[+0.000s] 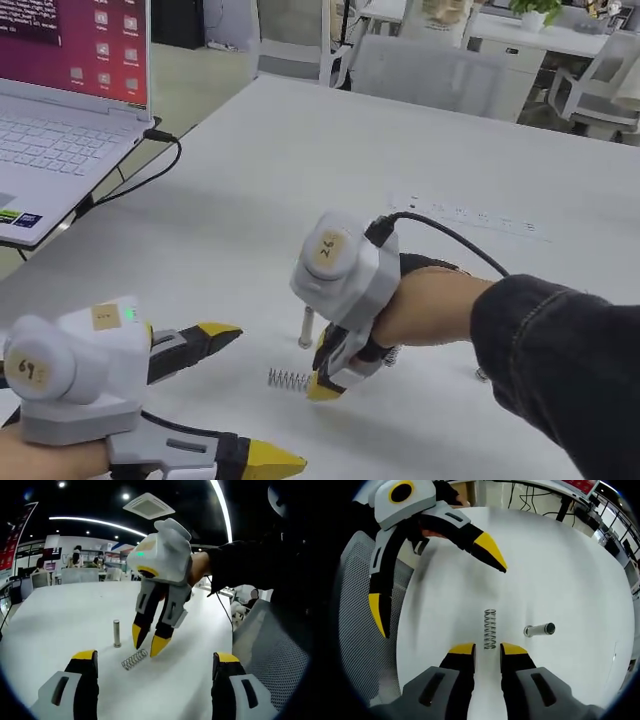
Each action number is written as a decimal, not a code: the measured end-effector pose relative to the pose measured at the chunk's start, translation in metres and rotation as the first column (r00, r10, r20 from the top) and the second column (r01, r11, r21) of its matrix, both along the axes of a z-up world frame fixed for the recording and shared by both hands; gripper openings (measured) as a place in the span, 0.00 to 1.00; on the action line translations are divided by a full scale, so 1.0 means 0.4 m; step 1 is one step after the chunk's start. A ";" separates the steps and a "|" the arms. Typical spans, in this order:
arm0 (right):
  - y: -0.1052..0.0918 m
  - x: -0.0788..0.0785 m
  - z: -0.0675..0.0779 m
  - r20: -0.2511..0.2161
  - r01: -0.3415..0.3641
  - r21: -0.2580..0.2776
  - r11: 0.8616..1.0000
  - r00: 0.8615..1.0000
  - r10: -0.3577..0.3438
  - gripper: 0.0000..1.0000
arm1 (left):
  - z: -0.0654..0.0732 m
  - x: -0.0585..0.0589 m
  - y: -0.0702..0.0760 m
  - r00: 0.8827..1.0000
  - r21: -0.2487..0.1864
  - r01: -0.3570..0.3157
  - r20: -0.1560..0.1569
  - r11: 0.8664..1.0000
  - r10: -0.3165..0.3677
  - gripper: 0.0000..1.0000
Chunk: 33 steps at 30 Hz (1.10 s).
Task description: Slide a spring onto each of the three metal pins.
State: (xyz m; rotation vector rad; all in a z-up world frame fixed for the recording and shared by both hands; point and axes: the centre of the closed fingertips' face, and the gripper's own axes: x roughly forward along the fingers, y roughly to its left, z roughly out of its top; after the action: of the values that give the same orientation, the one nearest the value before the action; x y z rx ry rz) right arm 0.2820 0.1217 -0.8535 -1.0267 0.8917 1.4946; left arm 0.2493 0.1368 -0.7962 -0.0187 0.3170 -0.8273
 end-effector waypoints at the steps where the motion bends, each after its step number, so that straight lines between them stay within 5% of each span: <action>1: 0.001 0.002 -0.003 0.001 -0.001 -0.002 1.000 1.000 0.001 0.17 | -0.001 0.000 0.001 1.000 -0.001 -0.001 -0.001 1.000 0.001 0.92; 20: 0.001 0.004 -0.021 0.033 -0.033 -0.016 0.999 0.999 0.034 0.08 | -0.005 0.000 0.004 1.000 -0.003 -0.010 -0.004 1.000 0.010 0.90; 33: -0.023 0.000 0.004 0.040 -0.037 -0.009 0.999 0.999 0.037 0.08 | -0.009 -0.003 -0.001 1.000 -0.002 -0.004 -0.011 1.000 0.004 0.88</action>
State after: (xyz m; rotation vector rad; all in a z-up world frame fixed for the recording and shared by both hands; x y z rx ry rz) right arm 0.2819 0.1124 -0.8520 -1.0806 0.8551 1.4977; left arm 0.2481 0.1365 -0.7997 -0.0251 0.3264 -0.8241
